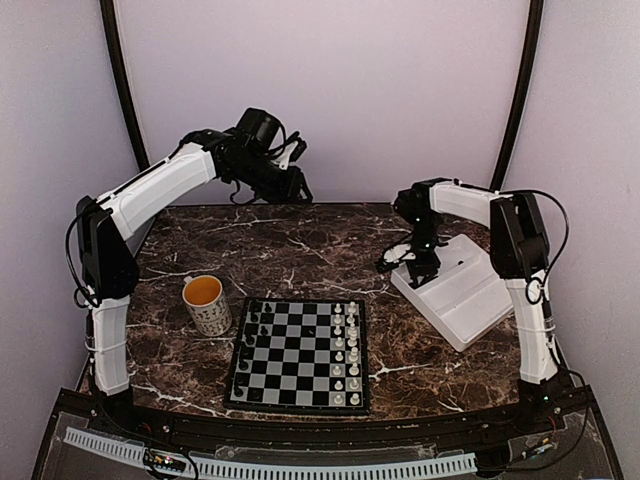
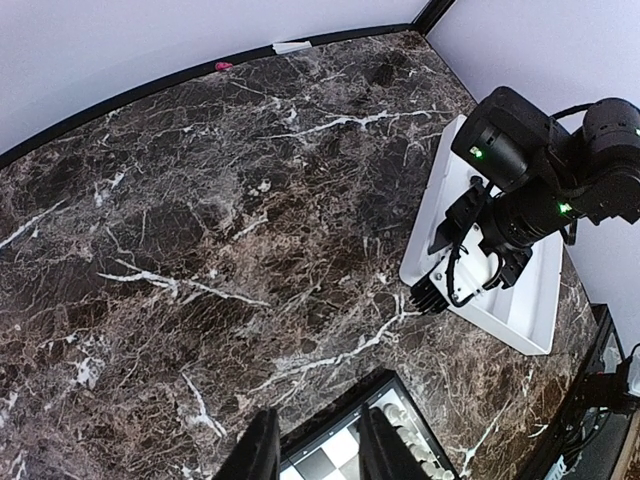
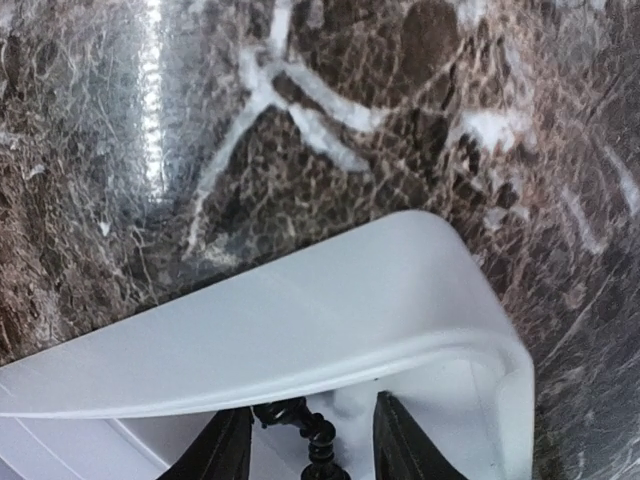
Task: Set up the chess pieces on the board
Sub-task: Pick up the pawn from the storage box.
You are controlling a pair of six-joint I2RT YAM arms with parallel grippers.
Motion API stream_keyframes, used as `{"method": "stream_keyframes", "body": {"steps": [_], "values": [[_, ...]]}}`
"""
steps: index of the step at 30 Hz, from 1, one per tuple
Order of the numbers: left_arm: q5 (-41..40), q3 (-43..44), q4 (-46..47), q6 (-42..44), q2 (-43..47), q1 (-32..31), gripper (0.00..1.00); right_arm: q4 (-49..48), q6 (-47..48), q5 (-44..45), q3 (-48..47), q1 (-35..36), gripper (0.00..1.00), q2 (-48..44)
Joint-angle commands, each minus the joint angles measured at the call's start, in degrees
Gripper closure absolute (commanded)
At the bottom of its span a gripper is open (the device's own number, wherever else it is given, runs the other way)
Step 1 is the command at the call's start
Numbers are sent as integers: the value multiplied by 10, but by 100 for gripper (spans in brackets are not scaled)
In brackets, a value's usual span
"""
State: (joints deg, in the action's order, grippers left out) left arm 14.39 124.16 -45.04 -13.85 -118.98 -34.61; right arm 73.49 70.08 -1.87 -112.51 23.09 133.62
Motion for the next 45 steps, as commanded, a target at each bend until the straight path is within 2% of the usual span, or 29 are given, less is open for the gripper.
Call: {"method": "stream_keyframes", "body": {"steps": [1, 4, 9, 16, 25, 28, 33, 45], "values": [[8, 6, -5, -9, 8, 3, 70, -37, 22, 5, 31, 12, 58, -9], [14, 3, 2, -12, 7, 2, 70, -46, 20, 3, 37, 12, 62, -7], [18, -8, 12, -18, 6, 3, 71, -49, 24, 10, 52, -2, 77, -24], [64, -47, 72, -38, 8, -4, 72, -56, 14, -21, 67, -22, 83, -75], [69, -122, 194, -5, 36, -66, 73, -97, -18, -51, 92, -21, 82, -112], [74, -184, 259, -19, 73, -73, 73, -133, -28, -70, 111, -19, 73, -124], [58, -305, 362, -29, 154, -73, 72, -225, -21, -44, 174, -10, 71, -124], [27, -362, 374, -31, 179, -73, 71, -244, 15, -12, 209, 12, 66, -96]]}}
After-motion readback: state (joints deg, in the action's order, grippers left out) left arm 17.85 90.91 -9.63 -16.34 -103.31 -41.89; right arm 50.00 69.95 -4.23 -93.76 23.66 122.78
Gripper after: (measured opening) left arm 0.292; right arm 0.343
